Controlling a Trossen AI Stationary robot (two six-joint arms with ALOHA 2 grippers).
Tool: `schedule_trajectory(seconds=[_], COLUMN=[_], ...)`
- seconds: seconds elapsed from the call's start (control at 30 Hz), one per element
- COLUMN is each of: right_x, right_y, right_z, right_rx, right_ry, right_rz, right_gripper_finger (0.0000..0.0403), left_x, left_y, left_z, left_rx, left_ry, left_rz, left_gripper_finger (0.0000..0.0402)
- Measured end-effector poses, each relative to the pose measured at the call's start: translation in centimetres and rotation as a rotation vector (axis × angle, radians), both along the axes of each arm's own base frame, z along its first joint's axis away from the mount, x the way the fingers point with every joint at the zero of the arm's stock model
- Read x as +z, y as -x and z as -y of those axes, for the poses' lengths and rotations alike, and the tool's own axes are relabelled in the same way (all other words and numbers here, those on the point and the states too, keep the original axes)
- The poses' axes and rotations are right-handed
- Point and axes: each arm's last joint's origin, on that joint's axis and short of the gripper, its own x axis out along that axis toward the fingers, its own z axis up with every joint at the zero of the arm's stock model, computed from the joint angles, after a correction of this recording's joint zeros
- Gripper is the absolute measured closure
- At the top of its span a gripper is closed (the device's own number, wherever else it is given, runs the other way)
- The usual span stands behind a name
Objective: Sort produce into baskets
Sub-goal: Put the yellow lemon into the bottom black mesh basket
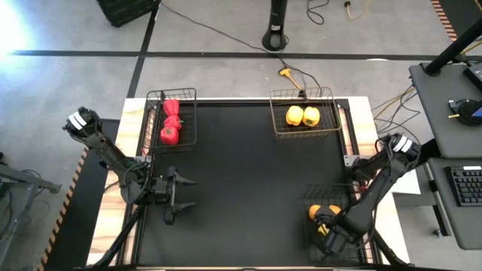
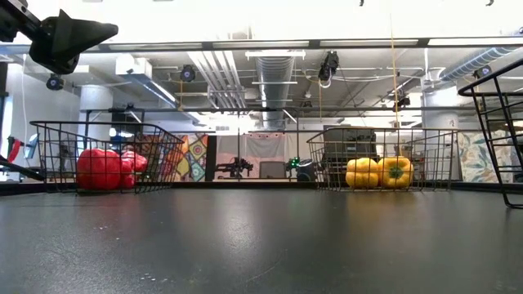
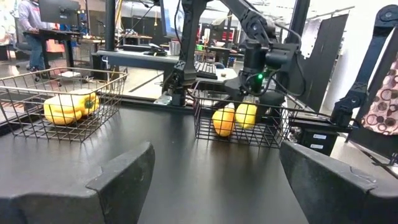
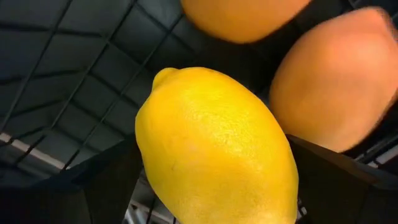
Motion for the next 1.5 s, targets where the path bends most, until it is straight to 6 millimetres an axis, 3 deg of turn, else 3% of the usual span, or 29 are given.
schedule_trajectory(seconds=[0.33, 0.73, 1.13, 1.5], right_x=[-1.7, -1.2, -1.3, -1.4], right_y=[-0.8, -1.0, -1.2, -1.6], right_z=[0.2, 0.4, 0.7, 0.7], right_rx=[0.032, 0.017, 0.168, 0.039], right_ry=[0.013, -0.055, -0.007, -0.008], right_rz=[-0.067, -0.111, -0.032, -0.036], right_gripper_finger=[0.0037, 0.0037, 0.0037, 0.0037], left_x=[0.0, 0.0, -0.1, -0.1], left_y=[0.0, 0.0, 0.0, 0.0], left_z=[0.0, 0.1, 0.0, 0.0], left_rx=[0.0, -0.019, -0.019, -0.019], left_ry=[0.001, -0.003, -0.002, -0.005], left_rz=[0.001, -0.001, -0.003, -0.006], left_gripper_finger=[0.0072, 0.0072, 0.0072, 0.0072])
